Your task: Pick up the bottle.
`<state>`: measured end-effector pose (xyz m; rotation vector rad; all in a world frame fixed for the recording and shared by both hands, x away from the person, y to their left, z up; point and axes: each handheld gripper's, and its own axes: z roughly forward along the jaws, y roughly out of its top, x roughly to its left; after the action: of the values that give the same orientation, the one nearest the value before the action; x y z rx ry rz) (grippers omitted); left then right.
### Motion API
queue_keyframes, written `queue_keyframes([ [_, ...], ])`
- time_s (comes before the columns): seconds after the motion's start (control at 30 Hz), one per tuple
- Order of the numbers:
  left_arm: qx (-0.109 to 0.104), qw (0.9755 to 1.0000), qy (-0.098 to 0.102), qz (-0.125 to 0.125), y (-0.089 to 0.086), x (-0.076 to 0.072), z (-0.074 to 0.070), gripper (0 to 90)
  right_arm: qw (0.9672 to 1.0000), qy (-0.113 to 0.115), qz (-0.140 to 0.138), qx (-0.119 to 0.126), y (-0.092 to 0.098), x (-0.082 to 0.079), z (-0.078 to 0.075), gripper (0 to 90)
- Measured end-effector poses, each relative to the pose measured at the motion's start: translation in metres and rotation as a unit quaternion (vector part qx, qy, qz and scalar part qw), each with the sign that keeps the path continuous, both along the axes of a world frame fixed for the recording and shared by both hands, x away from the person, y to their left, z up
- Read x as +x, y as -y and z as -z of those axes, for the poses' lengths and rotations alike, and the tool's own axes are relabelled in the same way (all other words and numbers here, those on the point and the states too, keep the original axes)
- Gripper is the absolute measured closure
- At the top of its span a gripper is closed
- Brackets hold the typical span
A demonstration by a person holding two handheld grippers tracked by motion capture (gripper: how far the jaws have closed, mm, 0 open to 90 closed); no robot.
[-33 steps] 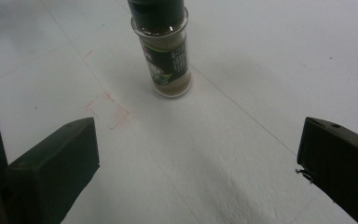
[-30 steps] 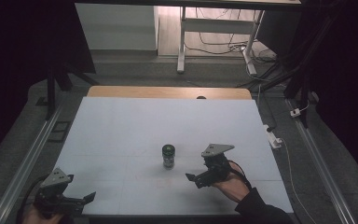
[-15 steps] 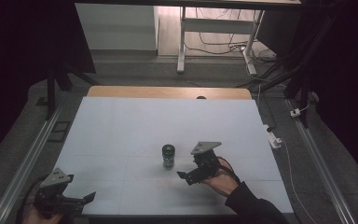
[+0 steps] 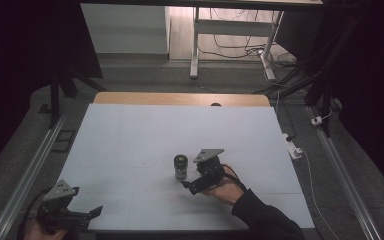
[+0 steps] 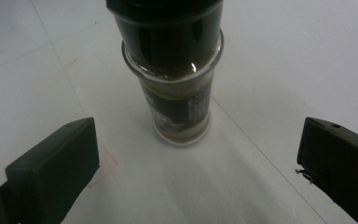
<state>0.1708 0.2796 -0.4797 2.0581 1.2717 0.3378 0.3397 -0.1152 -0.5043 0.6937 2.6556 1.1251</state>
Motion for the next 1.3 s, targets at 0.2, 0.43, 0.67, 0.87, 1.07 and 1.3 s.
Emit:
queue_keyframes([
  [0.2, 0.000, 1.0000, 0.000, 0.001, 0.000, 0.000, 0.000, 0.0, 1.0000, -0.001, -0.007, -0.003, -0.010, 0.005, 0.004, 0.0],
  [0.43, 0.001, 1.0000, 0.000, 0.003, 0.000, 0.000, 0.000, 0.0, 0.9998, 0.002, -0.018, 0.001, -0.019, 0.010, 0.010, 0.8],
  [0.67, 0.002, 1.0000, 0.001, 0.003, 0.000, 0.000, 0.000, 0.0, 0.9995, 0.013, -0.030, -0.002, -0.023, 0.013, 0.014, 7.1],
  [0.87, 0.002, 1.0000, 0.001, 0.003, 0.000, 0.000, 0.000, 0.0, 0.9991, 0.015, -0.035, -0.015, -0.024, 0.014, 0.015, 21.8],
  [1.07, 0.003, 1.0000, 0.000, 0.004, 0.001, 0.000, 0.000, 0.0, 0.9988, 0.014, -0.046, -0.010, -0.023, 0.014, 0.013, 37.2],
  [1.3, 0.002, 1.0000, -0.001, 0.003, 0.001, 0.000, 0.000, 0.0, 0.9981, 0.019, -0.059, -0.010, -0.025, 0.012, 0.013, 51.9],
])
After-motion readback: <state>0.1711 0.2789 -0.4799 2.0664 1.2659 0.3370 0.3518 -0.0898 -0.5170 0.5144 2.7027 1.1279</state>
